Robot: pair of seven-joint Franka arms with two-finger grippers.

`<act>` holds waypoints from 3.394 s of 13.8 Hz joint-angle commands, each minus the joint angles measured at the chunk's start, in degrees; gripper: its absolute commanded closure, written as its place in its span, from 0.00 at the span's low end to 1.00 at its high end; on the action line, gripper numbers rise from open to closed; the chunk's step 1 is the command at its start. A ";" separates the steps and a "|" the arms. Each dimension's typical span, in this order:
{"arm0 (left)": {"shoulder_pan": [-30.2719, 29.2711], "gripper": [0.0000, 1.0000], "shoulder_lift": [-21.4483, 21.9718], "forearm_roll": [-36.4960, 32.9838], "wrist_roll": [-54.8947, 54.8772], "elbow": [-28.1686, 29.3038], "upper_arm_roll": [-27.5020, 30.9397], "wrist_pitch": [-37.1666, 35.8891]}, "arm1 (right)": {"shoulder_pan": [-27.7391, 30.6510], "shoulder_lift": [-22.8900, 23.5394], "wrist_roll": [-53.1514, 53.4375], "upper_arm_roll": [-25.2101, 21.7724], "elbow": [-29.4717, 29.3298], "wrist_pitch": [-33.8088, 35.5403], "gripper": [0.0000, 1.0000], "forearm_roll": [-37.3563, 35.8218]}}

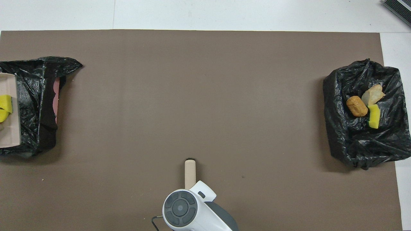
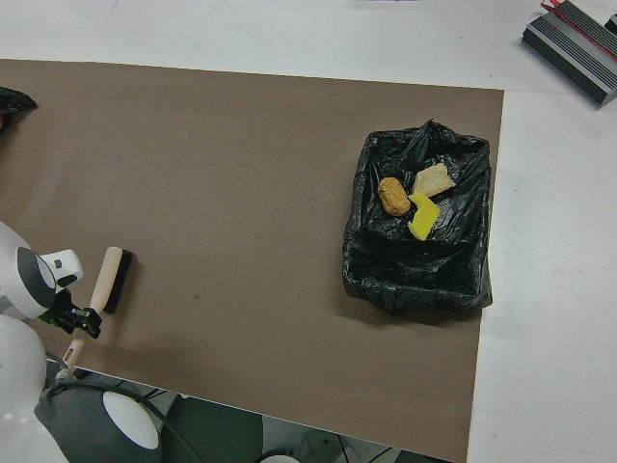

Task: Sweep and dump trash in bin
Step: 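Tip the dustpan into the bag while the right gripper sets the brush down, then bring the empty dustpan back while the right gripper withdraws to its bag, then lower the dustpan onto the table center and open the left gripper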

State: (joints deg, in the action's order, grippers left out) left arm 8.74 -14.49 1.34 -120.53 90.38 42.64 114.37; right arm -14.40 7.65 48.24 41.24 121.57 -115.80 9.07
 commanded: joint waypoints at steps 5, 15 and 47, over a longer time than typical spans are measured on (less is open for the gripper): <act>2.32 1.00 -4.24 -19.14 16.07 -3.46 -0.72 4.37 | 11.13 1.67 -4.44 0.34 -15.37 14.87 0.00 -5.11; 7.25 1.00 -3.53 -44.55 28.59 -2.31 -0.81 1.31 | 27.66 1.14 -31.69 0.42 -33.15 32.91 0.00 -13.56; 7.52 1.00 -3.52 -0.99 148.20 9.73 -61.26 6.89 | 18.00 -13.89 -47.61 -40.80 -25.50 28.17 0.00 -8.20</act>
State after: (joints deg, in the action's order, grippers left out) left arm 16.92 -16.50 -1.32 22.53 100.32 -16.81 116.81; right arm 3.44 -3.98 0.57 0.68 93.12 -85.80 -0.59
